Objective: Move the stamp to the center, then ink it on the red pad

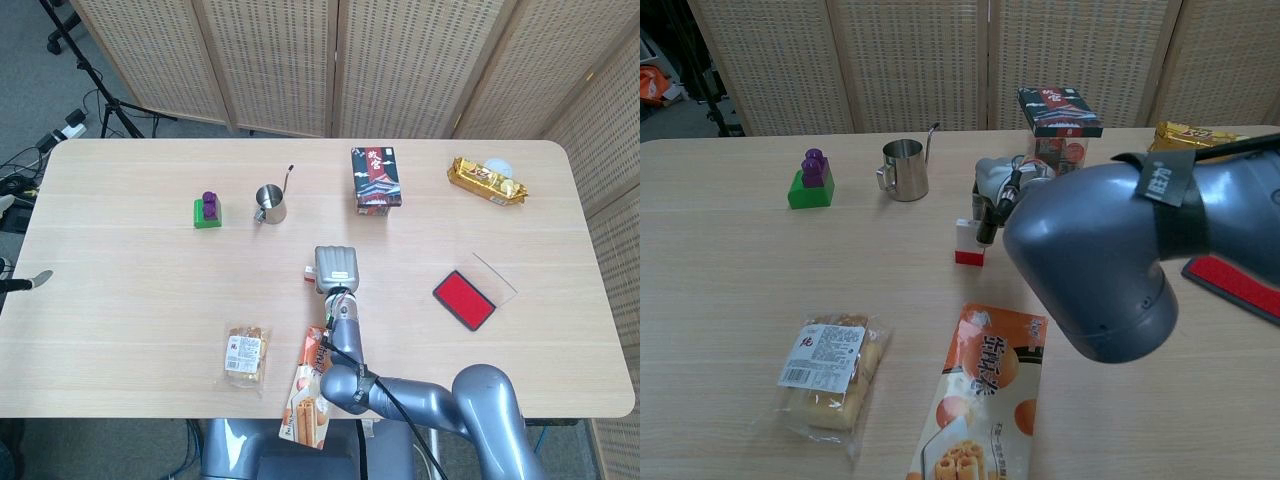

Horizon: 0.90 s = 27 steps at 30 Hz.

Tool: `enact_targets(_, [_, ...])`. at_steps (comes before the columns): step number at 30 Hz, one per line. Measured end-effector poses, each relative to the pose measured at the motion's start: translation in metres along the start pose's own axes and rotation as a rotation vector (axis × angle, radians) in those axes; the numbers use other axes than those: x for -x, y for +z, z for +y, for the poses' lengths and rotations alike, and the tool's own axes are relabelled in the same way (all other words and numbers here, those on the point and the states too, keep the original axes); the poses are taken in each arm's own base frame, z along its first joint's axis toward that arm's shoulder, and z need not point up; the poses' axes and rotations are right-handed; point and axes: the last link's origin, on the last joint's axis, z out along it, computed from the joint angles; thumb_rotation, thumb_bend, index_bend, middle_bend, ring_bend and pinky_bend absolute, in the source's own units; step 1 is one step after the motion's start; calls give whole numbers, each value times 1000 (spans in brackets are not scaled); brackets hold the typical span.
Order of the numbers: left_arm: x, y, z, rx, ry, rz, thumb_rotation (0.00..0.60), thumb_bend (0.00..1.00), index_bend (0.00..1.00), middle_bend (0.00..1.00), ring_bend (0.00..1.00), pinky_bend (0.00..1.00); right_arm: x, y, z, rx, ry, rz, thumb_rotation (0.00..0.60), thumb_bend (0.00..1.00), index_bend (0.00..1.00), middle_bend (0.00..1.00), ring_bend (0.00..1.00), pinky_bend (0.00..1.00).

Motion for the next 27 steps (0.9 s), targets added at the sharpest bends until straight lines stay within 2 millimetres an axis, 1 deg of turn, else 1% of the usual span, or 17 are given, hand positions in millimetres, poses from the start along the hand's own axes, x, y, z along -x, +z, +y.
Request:
enact_targets(5, [0,0,0,-2,2,-3,600,0,0,0,0,0,2,2,1,7,1,7,600,486,531,908,966,1000])
enact_targets(12, [1,1,0,-1,5,-8,600,0,0,0,0,0,0,0,0,-8,13,11,600,517,537,909,966,1000])
enact_targets(16, [2,2,0,0,9,-13,600,0,0,0,0,0,-8,-5,-2,-30,32,24,600,542,545,909,966,1000])
enact_targets(19, [3,2,1,2,13,-17,600,0,0,0,0,0,-19,-11,-1,-55,49,41,600,543,545,909,966,1000])
enact_targets(22, [5,1,2,7,20,-22,600,0,0,0,0,0,-35,-18,7,-82,63,73,600,542,552,909,966,1000])
enact_targets(24, [6,1,4,11,25,-27,600,0,0,0,0,0,-48,-24,17,-97,70,101,600,542,553,909,966,1000])
enact_targets(25, [7,0,4,13,27,-29,600,0,0,0,0,0,-53,-26,24,-101,72,114,600,542,553,909,966,1000])
enact_targets(27, [8,-1,6,17,32,-34,600,0,0,0,0,0,-66,-32,43,-102,73,140,600,543,554,909,966,1000])
